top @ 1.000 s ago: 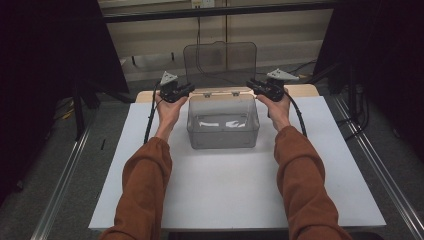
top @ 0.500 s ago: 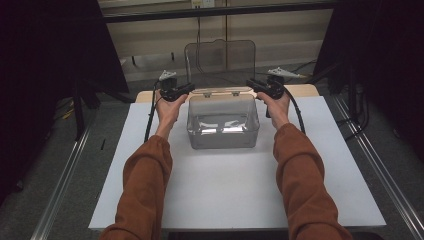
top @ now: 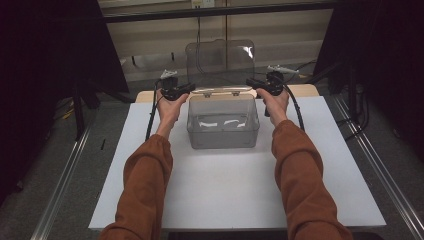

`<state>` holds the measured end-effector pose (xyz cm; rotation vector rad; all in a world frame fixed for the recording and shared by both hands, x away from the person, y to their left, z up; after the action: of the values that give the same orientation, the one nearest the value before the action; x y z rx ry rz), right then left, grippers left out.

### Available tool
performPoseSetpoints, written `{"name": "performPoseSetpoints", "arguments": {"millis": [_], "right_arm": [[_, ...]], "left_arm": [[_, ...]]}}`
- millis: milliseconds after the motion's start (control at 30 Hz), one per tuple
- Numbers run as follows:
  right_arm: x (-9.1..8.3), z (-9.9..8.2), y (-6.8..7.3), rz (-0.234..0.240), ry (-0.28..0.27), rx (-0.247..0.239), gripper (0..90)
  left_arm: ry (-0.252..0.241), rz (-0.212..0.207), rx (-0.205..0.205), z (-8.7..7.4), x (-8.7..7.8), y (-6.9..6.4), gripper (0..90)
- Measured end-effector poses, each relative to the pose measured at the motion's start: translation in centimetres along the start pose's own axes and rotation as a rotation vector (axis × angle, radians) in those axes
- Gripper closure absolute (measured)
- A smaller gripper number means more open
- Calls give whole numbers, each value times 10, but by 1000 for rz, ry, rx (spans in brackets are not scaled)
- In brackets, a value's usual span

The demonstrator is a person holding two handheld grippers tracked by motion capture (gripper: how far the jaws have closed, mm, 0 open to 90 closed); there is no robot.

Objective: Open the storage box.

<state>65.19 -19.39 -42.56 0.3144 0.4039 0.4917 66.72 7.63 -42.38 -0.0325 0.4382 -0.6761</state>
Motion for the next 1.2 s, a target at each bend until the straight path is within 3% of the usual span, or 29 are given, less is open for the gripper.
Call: {"name": "performPoseSetpoints", "arguments": {"millis": [367, 1200], "right_arm": [[3, 2, 1, -61, 49, 9, 709], [6, -1, -2, -56, 78, 36, 691]], "left_arm": [[6, 12, -8, -1, 3, 0, 713], [94, 18, -19, 0, 8, 0, 669]]}}
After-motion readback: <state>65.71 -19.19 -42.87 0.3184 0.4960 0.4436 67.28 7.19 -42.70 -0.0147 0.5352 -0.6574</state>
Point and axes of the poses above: each handheld gripper's, and its own axes: x roughly forward along the jaws, z roughly out of its top, y roughly to its left, the point moved 8 cm from there along x, roughly forward along the jaws, and after that the axes turned 3 degrees about x, right-handed, at the moved point
